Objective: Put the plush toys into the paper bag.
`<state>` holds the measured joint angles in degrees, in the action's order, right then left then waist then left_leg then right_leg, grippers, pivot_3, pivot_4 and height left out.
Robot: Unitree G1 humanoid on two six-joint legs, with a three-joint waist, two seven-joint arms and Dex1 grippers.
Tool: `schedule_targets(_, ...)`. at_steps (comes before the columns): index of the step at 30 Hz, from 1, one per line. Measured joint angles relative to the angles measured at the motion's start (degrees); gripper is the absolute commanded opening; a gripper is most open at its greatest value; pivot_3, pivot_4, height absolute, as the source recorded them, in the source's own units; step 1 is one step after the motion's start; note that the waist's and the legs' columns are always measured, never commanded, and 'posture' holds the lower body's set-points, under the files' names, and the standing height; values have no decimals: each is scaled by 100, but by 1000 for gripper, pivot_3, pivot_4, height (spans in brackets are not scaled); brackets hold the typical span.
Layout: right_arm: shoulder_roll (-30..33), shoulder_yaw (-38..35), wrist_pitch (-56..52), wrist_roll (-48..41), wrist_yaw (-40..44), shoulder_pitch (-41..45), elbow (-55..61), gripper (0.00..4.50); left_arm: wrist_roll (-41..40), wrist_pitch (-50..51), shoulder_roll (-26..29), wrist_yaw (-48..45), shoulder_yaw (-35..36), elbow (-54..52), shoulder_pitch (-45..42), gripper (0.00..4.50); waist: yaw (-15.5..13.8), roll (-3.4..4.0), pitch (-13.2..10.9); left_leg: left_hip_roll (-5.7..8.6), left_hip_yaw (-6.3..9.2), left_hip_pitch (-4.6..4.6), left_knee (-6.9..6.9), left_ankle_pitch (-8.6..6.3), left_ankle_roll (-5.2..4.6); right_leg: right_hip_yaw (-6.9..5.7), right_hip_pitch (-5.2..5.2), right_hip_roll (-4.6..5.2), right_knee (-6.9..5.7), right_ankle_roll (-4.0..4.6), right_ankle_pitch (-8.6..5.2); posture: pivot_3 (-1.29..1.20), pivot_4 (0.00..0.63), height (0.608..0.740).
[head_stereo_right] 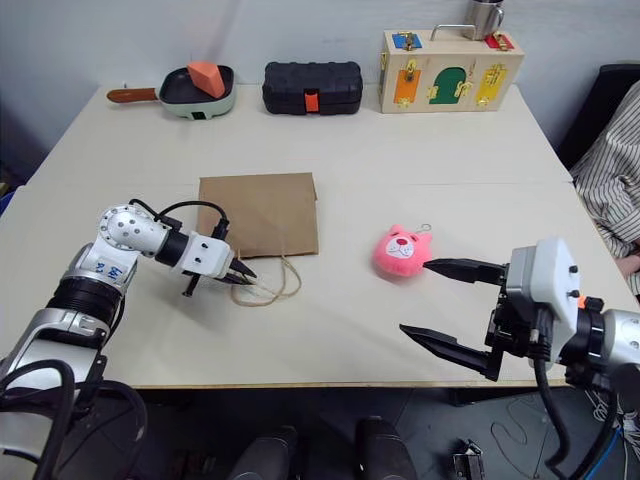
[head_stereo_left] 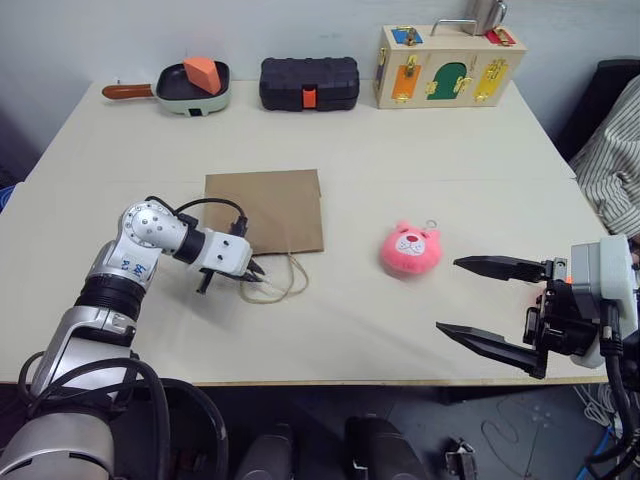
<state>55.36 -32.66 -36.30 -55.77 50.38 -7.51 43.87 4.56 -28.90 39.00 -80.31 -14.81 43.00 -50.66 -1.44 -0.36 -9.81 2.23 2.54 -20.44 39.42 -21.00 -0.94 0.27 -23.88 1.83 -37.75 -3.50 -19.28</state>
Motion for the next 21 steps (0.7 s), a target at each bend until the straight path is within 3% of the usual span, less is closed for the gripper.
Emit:
schedule_targets(5, 0, 93, 0, 18, -116, 62, 0, 4500, -265, 964, -116, -88, 97, -335, 62, 18, -2, 0, 0, 0, 2, -4, 6, -1, -1, 0, 0, 0, -2, 0, 0, 0, 150, 740)
schedule_targets(8, -16, 157, 9, 67, -217, 133, 0, 4500, -786, 2378, -203, -121, 352, -988, 128, 18, 1, 0, 0, -1, 7, -13, 18, -2, -4, -3, -1, 0, -3, 0, 0, 0, 150, 740)
schedule_targets(12, -232, 563, 28, 314, -567, 378, -21, 4500, -1795, 5032, -261, 219, 896, -2174, 130, 18, 14, 0, 0, -1, 15, -21, 30, -3, -5, -6, -2, 0, -8, -1, 0, 0, 150, 740)
schedule_targets(15, -423, 1071, 34, 636, -827, 678, -151, 3909, -2247, 6254, -281, 660, 1217, -2787, 90, 0, 41, 0, 0, -1, 14, -18, 33, -3, -4, -3, -2, -1, -13, -1, 0, 0, 150, 740)
schedule_targets(21, -1167, 2525, 124, 1503, -1273, 1869, -828, 1724, -2766, 7314, -437, 1307, 1477, -3517, 250, 0, 78, -2, 0, 0, 15, -18, 43, -3, 2, -3, -6, -2, -17, 0, 0, 0, 150, 740)
